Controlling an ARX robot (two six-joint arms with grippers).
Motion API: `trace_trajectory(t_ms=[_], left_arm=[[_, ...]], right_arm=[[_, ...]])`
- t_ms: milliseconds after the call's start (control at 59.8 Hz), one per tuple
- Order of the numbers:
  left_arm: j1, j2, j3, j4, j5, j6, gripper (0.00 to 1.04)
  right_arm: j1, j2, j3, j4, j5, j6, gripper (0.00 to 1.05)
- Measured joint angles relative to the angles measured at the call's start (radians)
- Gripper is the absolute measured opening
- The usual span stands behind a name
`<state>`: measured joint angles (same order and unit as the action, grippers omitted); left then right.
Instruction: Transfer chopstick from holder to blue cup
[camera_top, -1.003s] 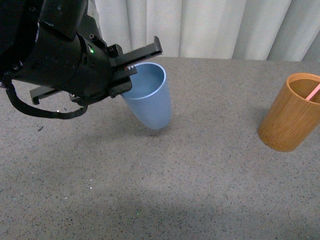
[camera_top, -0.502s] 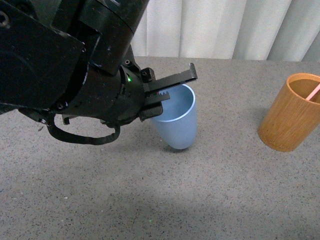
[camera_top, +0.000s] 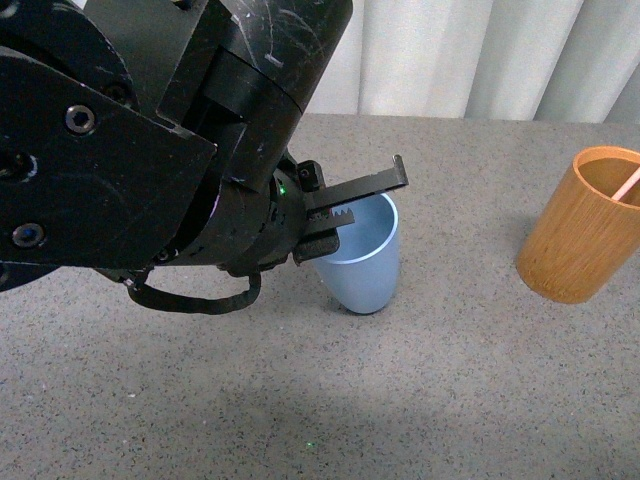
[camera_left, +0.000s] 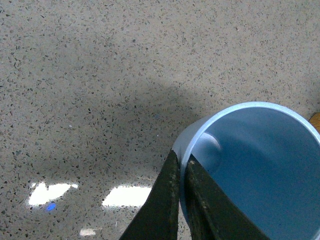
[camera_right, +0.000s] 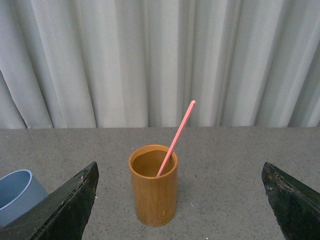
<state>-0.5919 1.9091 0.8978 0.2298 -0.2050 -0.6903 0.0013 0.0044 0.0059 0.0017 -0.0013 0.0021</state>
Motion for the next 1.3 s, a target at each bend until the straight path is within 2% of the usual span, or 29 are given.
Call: trace_trajectory(t_ms=[234,435,669,819,903,920,936,970,1054,1120,1171,1254,1304], left_arm=[[-0.006,0.006,-0.005,0.019,0.007,-0.003,0.04],[-0.006,0.008,-0.010,0.036,0.006,-0.003,0.41],[-0.001,-0.005,-0.012,0.024,0.013,-0.014,0.77],[0.036,-0.061,-0.031,0.036,-0.011,-0.033,1.00],[0.065,-0.085,-0.049,0.069,-0.032,-0.014,0.97],[0.080,-0.080,-0.094,0.212,-0.103,0.051,0.92],[0.085,-0.079,-0.112,0.271,-0.127,0.066,0.90],[0.115,-0.076,-0.195,0.492,-0.176,0.196,0.83],[0.216,-0.113,-0.379,0.845,-0.121,0.411,0.68],[0.310,-0.194,-0.489,1.002,-0.043,0.534,0.57],[0.391,-0.283,-0.560,1.049,0.030,0.588,0.48],[0.526,-0.423,-0.672,1.029,0.167,0.637,0.34],[0.567,-0.491,-0.728,0.995,0.180,0.645,0.27]], right_arm=[[0.000,0.000,0.000,0.000,0.000,0.000,0.95],[0.000,0.000,0.000,0.000,0.000,0.000,0.95],[0.000,0.000,0.000,0.000,0.000,0.000,0.95],[0.000,0.000,0.000,0.000,0.000,0.000,0.95],[0.000,0.000,0.000,0.000,0.000,0.000,0.95],[0.000,0.000,0.000,0.000,0.000,0.000,0.95],[0.000,0.000,0.000,0.000,0.000,0.000,0.95],[0.000,0.000,0.000,0.000,0.000,0.000,0.95],[0.000,0.000,0.000,0.000,0.002,0.000,0.95],[0.000,0.000,0.000,0.000,0.002,0.000,0.95],[0.000,0.000,0.000,0.000,0.002,0.000,0.95],[0.000,0.000,0.000,0.000,0.001,0.000,0.95],[0.000,0.000,0.000,0.000,0.000,0.000,0.95]])
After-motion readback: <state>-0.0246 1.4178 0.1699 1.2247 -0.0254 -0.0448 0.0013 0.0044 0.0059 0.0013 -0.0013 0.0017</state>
